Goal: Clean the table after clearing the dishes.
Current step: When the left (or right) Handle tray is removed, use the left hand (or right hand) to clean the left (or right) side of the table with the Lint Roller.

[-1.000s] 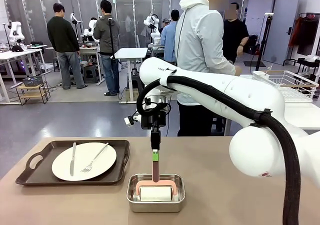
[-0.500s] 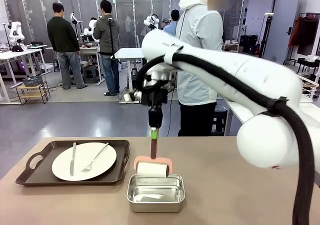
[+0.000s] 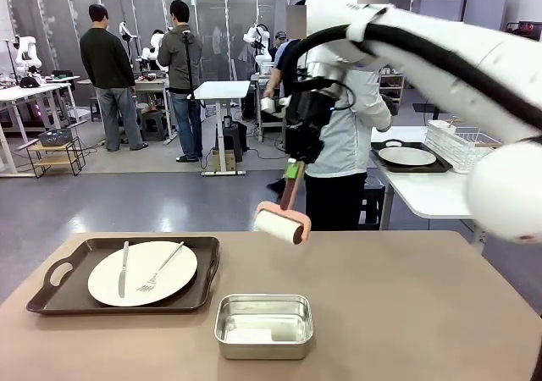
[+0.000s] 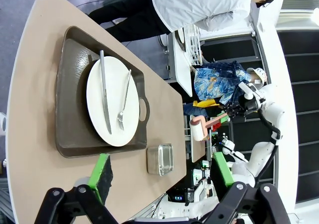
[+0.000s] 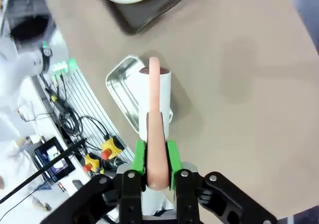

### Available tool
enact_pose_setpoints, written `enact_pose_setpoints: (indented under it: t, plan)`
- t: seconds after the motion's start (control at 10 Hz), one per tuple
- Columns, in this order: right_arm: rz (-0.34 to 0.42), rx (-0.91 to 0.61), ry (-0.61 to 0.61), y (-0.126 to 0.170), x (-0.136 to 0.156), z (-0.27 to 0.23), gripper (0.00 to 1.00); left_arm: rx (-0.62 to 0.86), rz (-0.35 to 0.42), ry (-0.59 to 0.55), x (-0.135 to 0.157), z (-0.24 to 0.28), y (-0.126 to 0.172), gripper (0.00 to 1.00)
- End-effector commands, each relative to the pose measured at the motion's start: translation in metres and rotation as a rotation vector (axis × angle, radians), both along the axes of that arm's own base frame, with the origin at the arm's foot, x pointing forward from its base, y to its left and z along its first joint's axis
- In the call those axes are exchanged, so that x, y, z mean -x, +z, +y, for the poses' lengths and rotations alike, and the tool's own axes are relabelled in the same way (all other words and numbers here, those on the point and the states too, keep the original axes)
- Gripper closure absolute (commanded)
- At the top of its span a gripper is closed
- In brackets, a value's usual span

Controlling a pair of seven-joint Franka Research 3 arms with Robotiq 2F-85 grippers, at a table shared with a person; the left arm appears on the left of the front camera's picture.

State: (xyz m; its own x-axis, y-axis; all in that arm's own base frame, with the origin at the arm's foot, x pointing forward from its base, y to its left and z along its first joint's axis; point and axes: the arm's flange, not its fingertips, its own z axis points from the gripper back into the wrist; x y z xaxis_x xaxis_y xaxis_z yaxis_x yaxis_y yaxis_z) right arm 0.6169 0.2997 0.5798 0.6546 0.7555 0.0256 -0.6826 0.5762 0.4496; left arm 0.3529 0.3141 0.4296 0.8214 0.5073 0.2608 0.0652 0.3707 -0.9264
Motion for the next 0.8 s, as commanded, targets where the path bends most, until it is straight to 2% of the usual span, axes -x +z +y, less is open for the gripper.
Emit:
enact_pose_setpoints:
  t: [0.0, 0.2, 0.4, 0.7]
  plan:
    - [-0.003, -0.064, -0.236, -0.081, 0.143, -0.089, 1.00, 0.010, -0.011, 0.002, 0.002, 0.001, 0.001, 0.00]
    - [0.010, -0.110, -0.383, -0.098, 0.170, -0.141, 1.00, 0.010, -0.011, 0.002, 0.002, 0.001, 0.001, 0.00]
    - [-0.003, -0.129, -0.450, -0.102, 0.188, -0.166, 1.00, 0.010, -0.011, 0.002, 0.002, 0.001, 0.001, 0.00]
    - [-0.004, -0.171, -0.557, -0.105, 0.178, -0.193, 1.00, 0.010, -0.011, 0.002, 0.002, 0.001, 0.001, 0.00]
